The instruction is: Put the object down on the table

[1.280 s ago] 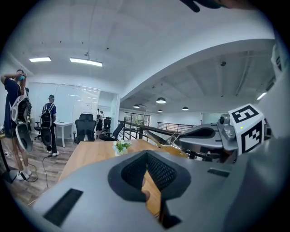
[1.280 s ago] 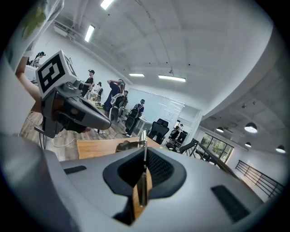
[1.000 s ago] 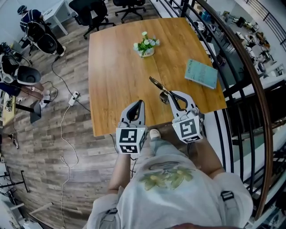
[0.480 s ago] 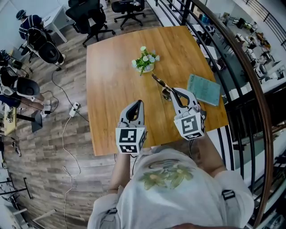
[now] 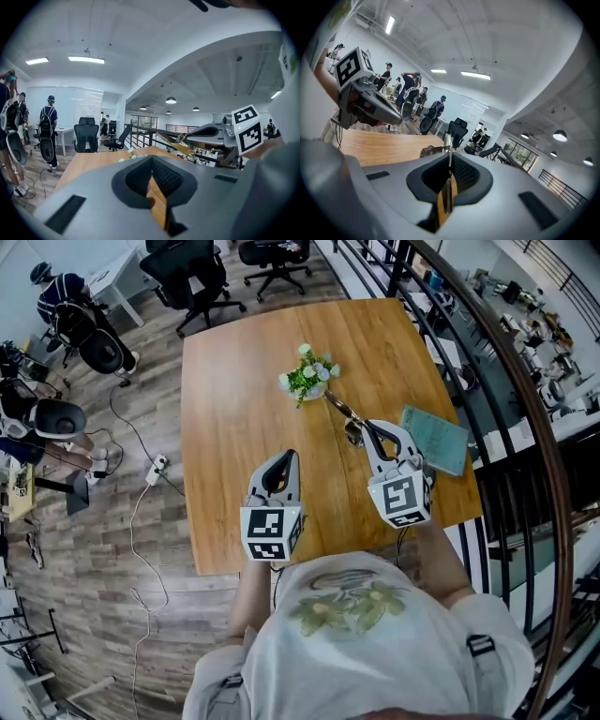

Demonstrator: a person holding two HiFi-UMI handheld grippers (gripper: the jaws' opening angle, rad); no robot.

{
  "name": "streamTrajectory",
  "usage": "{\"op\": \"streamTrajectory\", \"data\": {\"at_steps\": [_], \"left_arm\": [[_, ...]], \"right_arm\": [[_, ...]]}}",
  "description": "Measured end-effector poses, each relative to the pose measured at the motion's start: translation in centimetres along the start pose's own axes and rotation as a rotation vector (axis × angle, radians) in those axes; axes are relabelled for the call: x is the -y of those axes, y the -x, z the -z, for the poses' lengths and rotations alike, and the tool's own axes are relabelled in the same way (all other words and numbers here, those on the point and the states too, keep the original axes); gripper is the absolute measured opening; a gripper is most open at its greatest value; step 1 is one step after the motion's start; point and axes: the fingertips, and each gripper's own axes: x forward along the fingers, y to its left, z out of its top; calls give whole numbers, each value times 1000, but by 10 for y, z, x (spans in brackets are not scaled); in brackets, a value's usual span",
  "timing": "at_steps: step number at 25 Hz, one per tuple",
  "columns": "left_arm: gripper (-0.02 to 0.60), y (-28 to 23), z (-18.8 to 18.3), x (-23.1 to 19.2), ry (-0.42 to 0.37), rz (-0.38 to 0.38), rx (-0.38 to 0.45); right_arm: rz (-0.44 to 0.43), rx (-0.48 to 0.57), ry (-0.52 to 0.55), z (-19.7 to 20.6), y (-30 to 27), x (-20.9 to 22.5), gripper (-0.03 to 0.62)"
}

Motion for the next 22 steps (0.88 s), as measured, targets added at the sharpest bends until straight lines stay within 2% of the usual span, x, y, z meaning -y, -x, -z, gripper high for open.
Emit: {"op": "streamTrajectory", "data": {"at_steps": [13,22], "left_arm": [[15,-28,15,-7,16,5,-48],[15,-37,36,-15,48,1,-105]], "right_arm": [[-54,-86,-5,41,-34,0,12],[-122,-181,0,80,-61,-20,12]]}}
